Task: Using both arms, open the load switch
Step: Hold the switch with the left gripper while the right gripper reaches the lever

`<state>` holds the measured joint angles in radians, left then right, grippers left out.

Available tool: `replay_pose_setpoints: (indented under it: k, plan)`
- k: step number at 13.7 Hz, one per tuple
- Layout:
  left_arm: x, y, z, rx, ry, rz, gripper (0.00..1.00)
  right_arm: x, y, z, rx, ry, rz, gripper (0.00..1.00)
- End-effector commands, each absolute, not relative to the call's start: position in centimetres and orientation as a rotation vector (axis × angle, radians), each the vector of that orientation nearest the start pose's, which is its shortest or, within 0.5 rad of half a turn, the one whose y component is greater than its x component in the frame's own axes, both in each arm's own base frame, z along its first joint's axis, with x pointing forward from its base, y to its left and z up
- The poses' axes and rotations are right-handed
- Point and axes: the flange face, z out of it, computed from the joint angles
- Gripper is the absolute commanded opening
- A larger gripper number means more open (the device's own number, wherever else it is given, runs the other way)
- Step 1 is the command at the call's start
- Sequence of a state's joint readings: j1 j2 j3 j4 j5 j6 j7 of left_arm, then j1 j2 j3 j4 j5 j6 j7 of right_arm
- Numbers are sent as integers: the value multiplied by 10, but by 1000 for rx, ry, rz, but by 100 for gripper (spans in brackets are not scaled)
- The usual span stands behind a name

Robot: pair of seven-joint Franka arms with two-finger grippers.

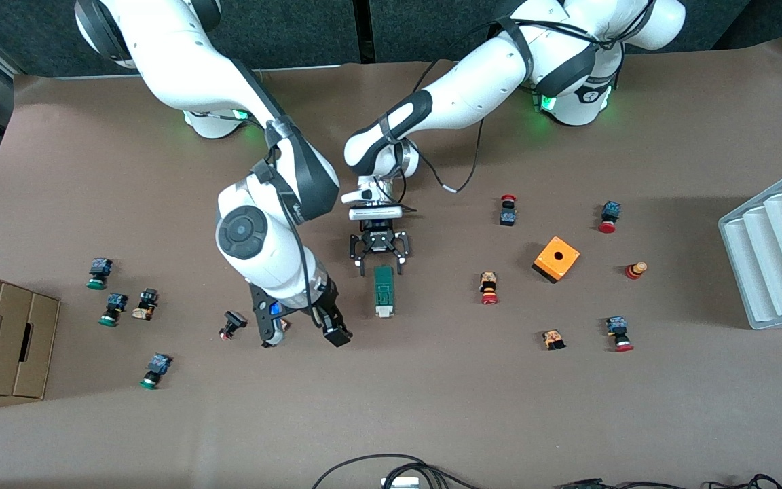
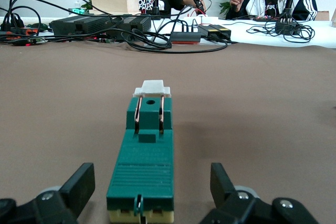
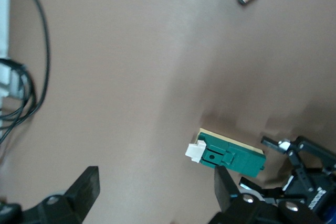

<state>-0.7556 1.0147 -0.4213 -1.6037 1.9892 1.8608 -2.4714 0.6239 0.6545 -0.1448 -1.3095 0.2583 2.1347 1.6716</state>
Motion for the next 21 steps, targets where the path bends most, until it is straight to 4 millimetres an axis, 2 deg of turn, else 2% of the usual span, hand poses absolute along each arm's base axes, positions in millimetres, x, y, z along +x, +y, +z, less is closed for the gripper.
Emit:
replay_pose_setpoints:
  k: [1,4,7,12,17,21]
  plan:
    - [349,-575,67,-2532,-102,-1834,93,652,386,367,-2261,1823,116,97]
    - [348,-574,65,-2528,-93,-1832,75,646,399,342,-2263,1857,148,97]
    - [349,-574,65,-2525,-89,-1830,61,642,411,321,-2249,1882,146,96]
    - [348,-575,65,-2526,-90,-1831,57,633,436,284,-2211,1911,170,95]
    - [348,-574,63,-2527,-87,-1828,57,628,444,267,-2198,1937,175,94]
    - [348,-574,63,-2527,-88,-1827,57,622,452,243,-2189,1983,205,93]
